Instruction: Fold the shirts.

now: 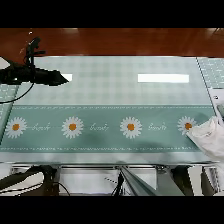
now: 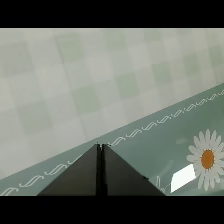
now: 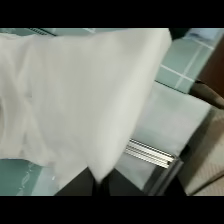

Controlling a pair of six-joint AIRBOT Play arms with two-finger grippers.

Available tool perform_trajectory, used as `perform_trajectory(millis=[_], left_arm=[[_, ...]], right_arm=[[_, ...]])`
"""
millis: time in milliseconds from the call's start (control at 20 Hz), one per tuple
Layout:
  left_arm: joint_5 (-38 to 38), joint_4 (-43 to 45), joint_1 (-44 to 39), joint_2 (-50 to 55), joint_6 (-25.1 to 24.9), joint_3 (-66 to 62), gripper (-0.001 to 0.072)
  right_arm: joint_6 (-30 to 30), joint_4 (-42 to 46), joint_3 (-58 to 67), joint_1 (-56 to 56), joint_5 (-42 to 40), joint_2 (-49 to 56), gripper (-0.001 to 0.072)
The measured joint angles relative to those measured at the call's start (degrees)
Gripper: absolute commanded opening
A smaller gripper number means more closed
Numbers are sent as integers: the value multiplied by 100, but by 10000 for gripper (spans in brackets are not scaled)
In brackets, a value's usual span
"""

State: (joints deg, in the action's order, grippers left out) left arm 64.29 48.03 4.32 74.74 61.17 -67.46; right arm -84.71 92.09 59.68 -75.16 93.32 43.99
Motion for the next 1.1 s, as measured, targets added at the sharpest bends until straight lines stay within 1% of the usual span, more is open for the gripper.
perform_trajectory(millis=[200, 400, 450, 500, 550, 600, 700, 750, 800, 850, 900, 950, 1000, 1050, 1100], left_arm=[[-50, 2, 0, 4, -46, 0, 28], [-101, 2, 0, 4, -63, 0, 29], [-133, 2, 0, 4, -66, 0, 28], [-142, 2, 0, 4, -68, 0, 28], [-188, 2, 0, 4, -72, 0, 28], [-229, 2, 0, 4, -76, 0, 28], [-284, 2, 0, 4, -76, 0, 29], [-308, 2, 0, 4, -76, 0, 28], [-339, 2, 0, 4, -76, 0, 29], [-367, 2, 0, 4, -76, -4, 41], [-382, -4, 0, 4, -76, -13, 142], [-363, -35, 0, 4, -74, -35, 346], [-297, -131, 0, 4, -66, -70, 518], [-251, -256, -2, 4, -59, -114, 530], [-192, -385, -13, 2, -61, -179, 526]], right_arm=[[-24, 743, 81, -24, 417, 48, 24], [-37, 1272, 103, -28, 741, -26, 26], [-37, 1368, 107, -28, 817, -44, 80], [-42, 1449, 109, -28, 887, -57, 264], [-42, 1534, 109, -28, 949, -63, 424], [-39, 1591, 109, -28, 984, -72, 436], [-39, 1639, 109, -28, 1019, -79, 433], [-39, 1639, 109, -28, 992, -83, 387], [-39, 1537, 109, -28, 903, -83, 206], [-35, 1316, 109, -28, 758, -83, 111], [28, 953, 109, -28, 562, -83, 212], [138, 396, 109, -28, 302, -76, 353], [269, -352, 109, -13, -15, -52, 418], [404, -1141, 109, 46, -326, -15, 430], [535, -2074, 109, 175, -664, 55, 430]])
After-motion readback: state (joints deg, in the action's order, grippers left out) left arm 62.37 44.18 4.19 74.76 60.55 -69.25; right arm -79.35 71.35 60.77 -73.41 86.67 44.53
